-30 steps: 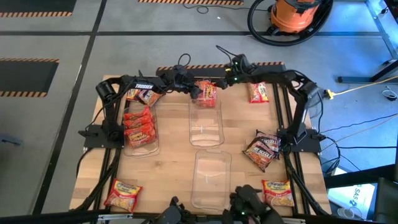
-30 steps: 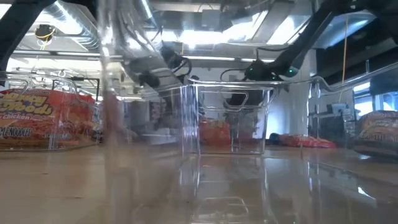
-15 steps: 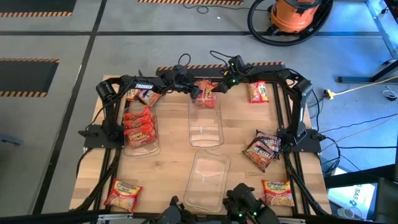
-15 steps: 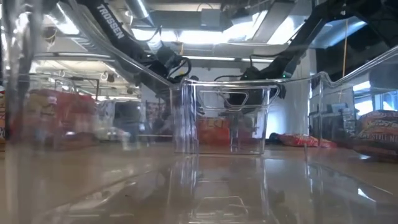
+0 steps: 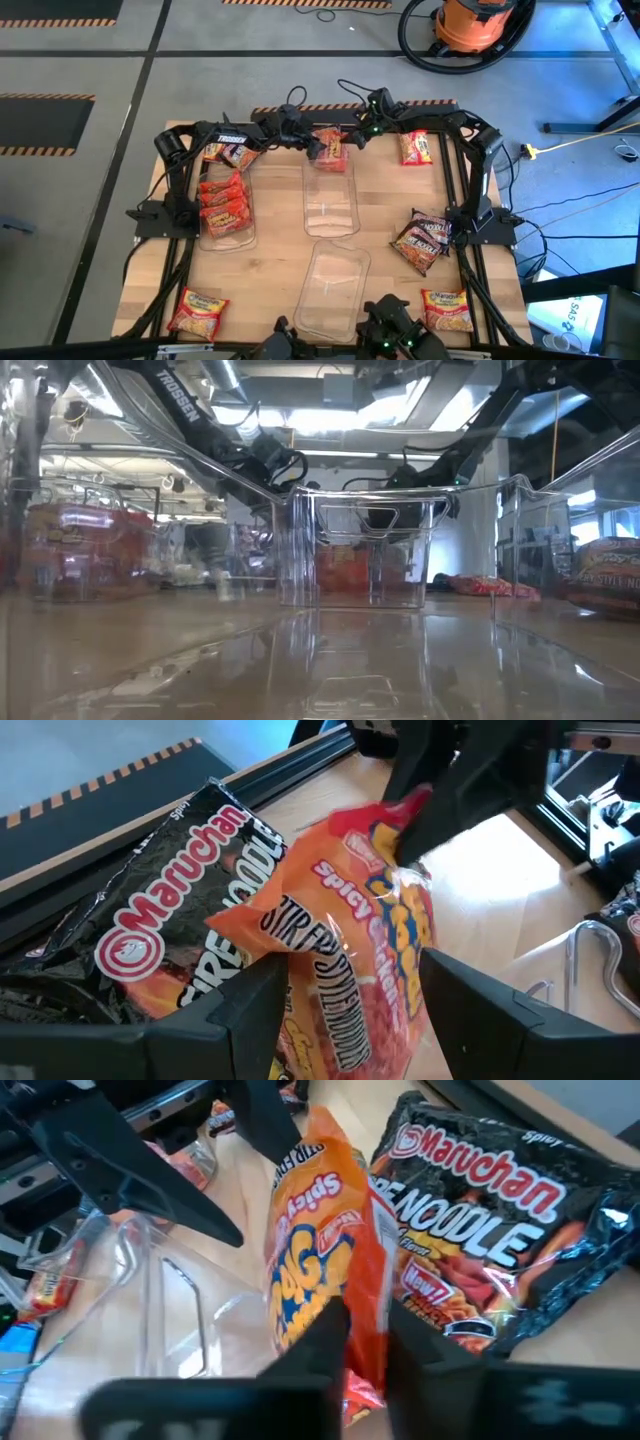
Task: Sort Maruchan noodles
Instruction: Put the orange noodle pack into the top left transparent bin
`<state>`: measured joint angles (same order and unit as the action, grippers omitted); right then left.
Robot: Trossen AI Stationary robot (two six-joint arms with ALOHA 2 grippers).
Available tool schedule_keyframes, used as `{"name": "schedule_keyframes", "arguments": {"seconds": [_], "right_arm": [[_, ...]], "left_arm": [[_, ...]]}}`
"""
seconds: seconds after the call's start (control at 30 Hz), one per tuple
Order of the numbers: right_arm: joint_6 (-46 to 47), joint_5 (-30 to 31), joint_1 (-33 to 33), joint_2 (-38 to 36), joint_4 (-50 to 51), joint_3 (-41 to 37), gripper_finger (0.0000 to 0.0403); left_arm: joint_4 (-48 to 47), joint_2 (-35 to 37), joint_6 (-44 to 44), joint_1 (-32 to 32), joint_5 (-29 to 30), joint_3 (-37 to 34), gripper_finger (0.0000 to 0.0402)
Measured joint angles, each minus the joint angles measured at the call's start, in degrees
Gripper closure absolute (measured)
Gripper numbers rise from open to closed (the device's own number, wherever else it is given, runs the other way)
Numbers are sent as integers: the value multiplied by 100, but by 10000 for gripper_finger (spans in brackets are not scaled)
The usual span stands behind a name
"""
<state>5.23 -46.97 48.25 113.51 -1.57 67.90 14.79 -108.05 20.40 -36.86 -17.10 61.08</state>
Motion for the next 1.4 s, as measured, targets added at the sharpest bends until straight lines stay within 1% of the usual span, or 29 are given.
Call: {"name": "schedule_keyframes", "arguments": {"seconds": [0.03,0.13,0.23,0.33,0.6,0.77,0.9,0.97,1.03,1.1,1.23,1.3,1.4], "right_arm": [[-72,42,0,0,-10,0,393],[-227,92,2,-40,10,-5,393],[-297,139,13,-214,14,-7,400],[-435,200,13,-532,20,-7,401],[-793,353,1,-1467,373,-7,402],[-1005,392,-246,-1826,547,-7,402],[-1034,390,-616,-1888,556,-7,403],[-1090,402,-796,-1888,566,-7,403],[-1154,541,-968,-1888,547,-7,403],[-1171,637,-1111,-1888,521,-7,403],[-1167,683,-1317,-1888,481,20,403],[-1167,790,-1400,-1886,527,97,403],[-1167,801,-1500,-1887,532,258,403]], "left_arm": [[-2,0,-11,9,0,0,182],[-17,26,-112,17,-34,-1,182],[-116,260,-153,13,-142,-9,182],[-300,655,-350,17,-142,-9,182],[-1133,1977,-1009,162,-3,-1,182],[-1217,2408,-1451,291,44,0,182],[-1296,2471,-1782,340,1,66,171],[-1397,2453,-1809,340,-103,189,156],[-1481,2415,-1956,352,-306,385,140],[-1787,2365,-2109,386,-359,597,126],[-2782,2222,-2360,440,-264,1044,112],[-3229,2150,-2470,476,-79,1162,111],[-3541,2068,-2630,535,164,1193,111]]}}
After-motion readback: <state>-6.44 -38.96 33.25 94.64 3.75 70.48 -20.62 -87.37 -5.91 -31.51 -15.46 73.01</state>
